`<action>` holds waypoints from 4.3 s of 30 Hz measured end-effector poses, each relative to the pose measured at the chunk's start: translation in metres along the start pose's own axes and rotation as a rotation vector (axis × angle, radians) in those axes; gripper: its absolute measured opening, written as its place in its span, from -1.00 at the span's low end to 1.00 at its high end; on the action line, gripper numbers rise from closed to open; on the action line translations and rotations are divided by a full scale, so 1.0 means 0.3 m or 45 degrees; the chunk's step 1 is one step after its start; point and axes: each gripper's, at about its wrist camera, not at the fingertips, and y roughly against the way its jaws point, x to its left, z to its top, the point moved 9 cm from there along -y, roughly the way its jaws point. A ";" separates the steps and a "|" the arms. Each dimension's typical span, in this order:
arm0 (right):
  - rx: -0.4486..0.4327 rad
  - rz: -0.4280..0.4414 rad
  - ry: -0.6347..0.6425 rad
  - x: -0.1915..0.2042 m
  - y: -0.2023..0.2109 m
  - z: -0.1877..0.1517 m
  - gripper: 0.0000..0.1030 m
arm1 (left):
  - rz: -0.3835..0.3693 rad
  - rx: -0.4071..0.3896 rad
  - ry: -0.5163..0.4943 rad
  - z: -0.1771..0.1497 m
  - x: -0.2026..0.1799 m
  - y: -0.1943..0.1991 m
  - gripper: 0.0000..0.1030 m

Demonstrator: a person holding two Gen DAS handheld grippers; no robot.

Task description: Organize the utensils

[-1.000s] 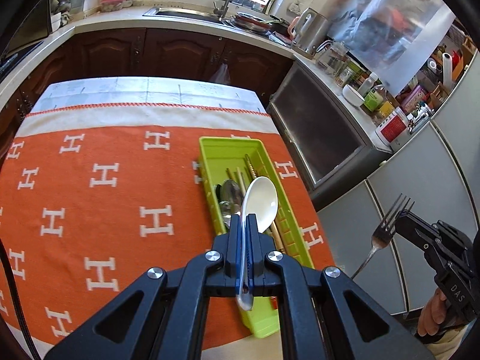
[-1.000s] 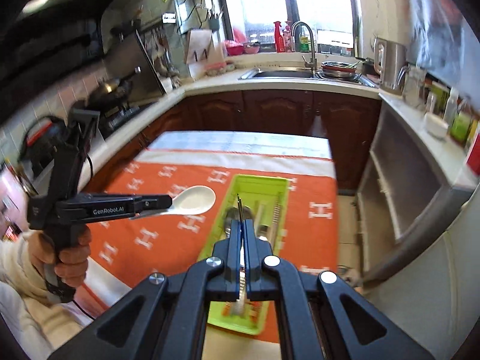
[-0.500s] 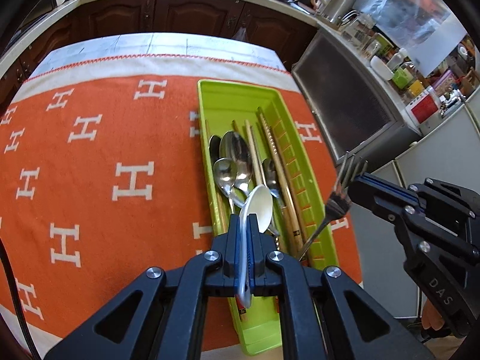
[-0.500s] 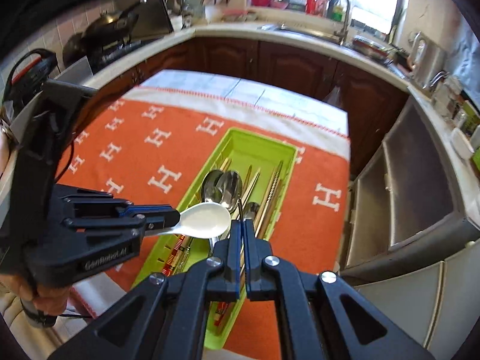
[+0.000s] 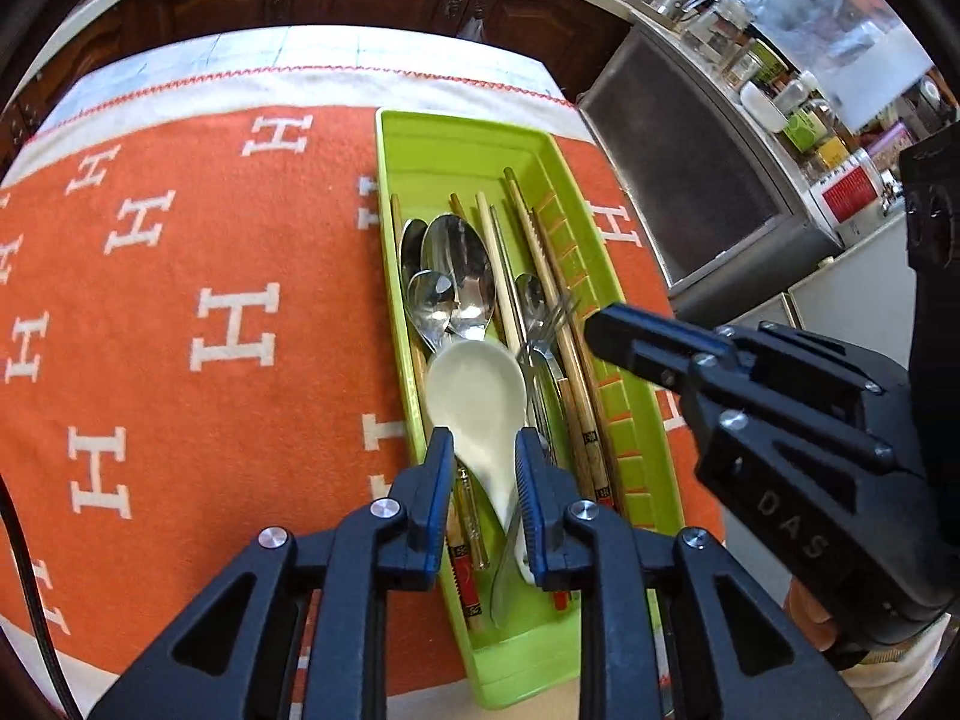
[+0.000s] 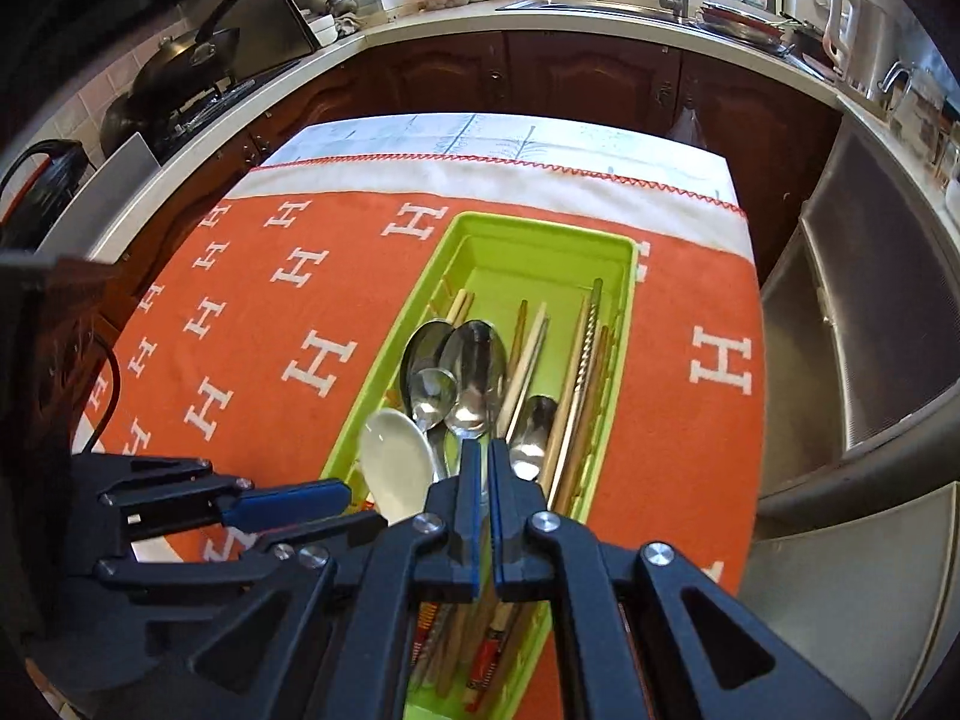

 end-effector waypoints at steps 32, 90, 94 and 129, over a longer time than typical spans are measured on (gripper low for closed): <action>-0.107 0.065 -0.344 0.271 0.150 -0.074 -0.94 | 0.438 -0.303 -0.121 -0.025 0.315 0.465 0.75; -0.301 0.010 -0.264 0.629 0.286 0.064 -0.90 | 0.551 -0.434 0.076 -0.084 0.521 0.755 0.96; -0.302 0.009 -0.265 0.632 0.285 0.063 -0.90 | 0.557 -0.435 0.076 -0.084 0.525 0.756 0.96; -0.293 0.014 -0.275 0.636 0.269 0.047 -0.90 | 0.563 -0.431 0.074 -0.087 0.530 0.759 0.96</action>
